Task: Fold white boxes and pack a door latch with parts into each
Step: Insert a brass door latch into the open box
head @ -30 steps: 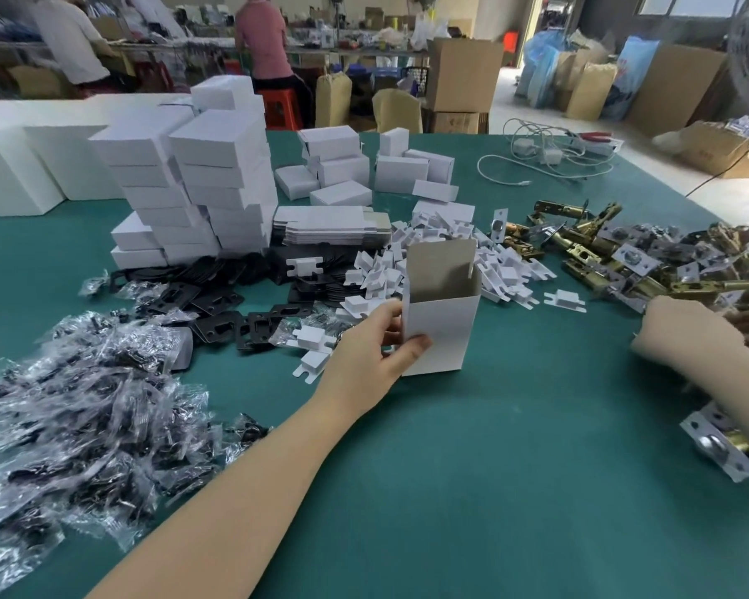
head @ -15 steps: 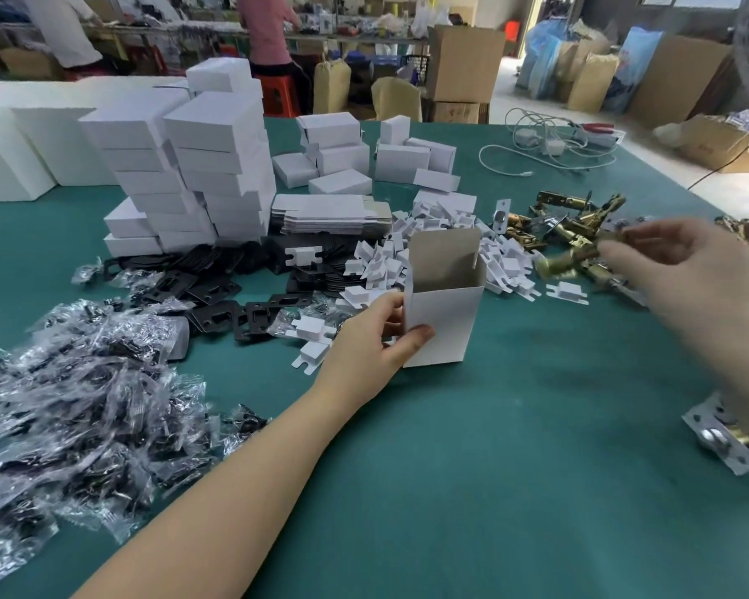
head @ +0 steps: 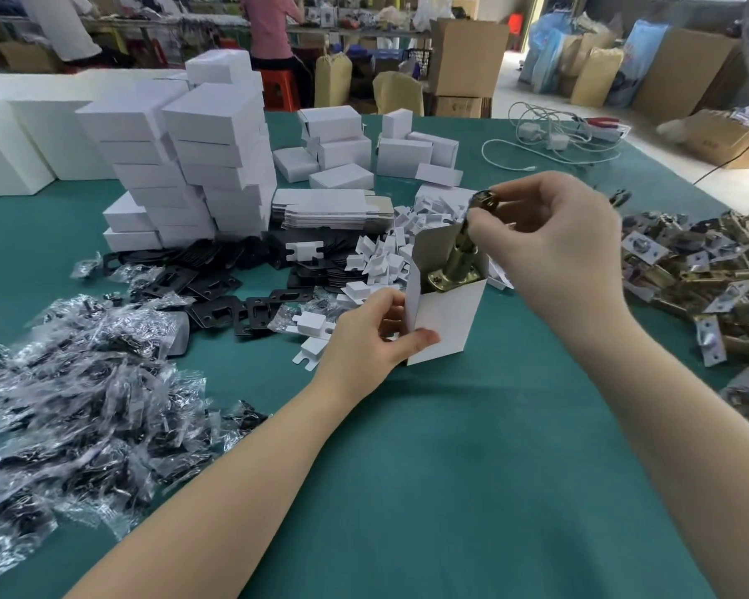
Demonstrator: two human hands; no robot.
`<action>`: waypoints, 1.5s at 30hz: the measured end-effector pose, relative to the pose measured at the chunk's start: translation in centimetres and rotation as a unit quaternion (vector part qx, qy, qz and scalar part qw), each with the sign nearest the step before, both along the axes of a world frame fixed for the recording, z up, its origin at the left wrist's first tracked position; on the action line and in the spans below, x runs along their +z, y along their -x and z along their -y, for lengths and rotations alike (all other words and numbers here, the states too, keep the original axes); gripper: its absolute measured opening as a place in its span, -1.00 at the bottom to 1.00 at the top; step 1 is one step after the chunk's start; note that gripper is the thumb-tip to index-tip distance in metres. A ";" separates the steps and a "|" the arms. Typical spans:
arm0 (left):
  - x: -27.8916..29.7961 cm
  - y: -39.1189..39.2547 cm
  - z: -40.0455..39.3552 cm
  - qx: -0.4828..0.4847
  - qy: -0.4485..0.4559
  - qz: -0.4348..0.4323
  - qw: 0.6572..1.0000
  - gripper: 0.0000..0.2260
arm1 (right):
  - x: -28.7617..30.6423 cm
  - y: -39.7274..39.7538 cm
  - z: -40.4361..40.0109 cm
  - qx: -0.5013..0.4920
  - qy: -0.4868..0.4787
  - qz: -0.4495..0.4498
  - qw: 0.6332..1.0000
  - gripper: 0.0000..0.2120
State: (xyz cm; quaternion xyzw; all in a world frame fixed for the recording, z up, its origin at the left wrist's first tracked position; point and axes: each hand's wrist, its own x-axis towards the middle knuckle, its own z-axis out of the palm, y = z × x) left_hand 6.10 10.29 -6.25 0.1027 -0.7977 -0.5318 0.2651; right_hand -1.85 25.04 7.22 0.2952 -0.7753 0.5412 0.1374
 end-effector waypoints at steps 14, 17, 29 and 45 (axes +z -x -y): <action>0.0 0.0 -0.1 0.001 0.015 0.009 1.000 -0.62 | -0.9 -0.4 0.7 -0.038 -0.002 -0.045 0.998 -0.82; 0.0 0.0 -0.2 -0.002 0.014 0.005 1.000 -0.62 | -0.8 0.3 0.5 -0.045 0.002 -0.031 0.999 -0.86; -0.2 0.3 0.0 0.004 0.012 0.003 1.000 -0.69 | -5.6 -1.3 1.2 -0.084 -0.184 -0.057 0.978 -0.85; 0.7 -0.3 0.1 -0.004 0.001 -0.002 1.000 -0.78 | -11.9 4.2 -0.3 0.040 -0.116 0.154 0.980 -0.84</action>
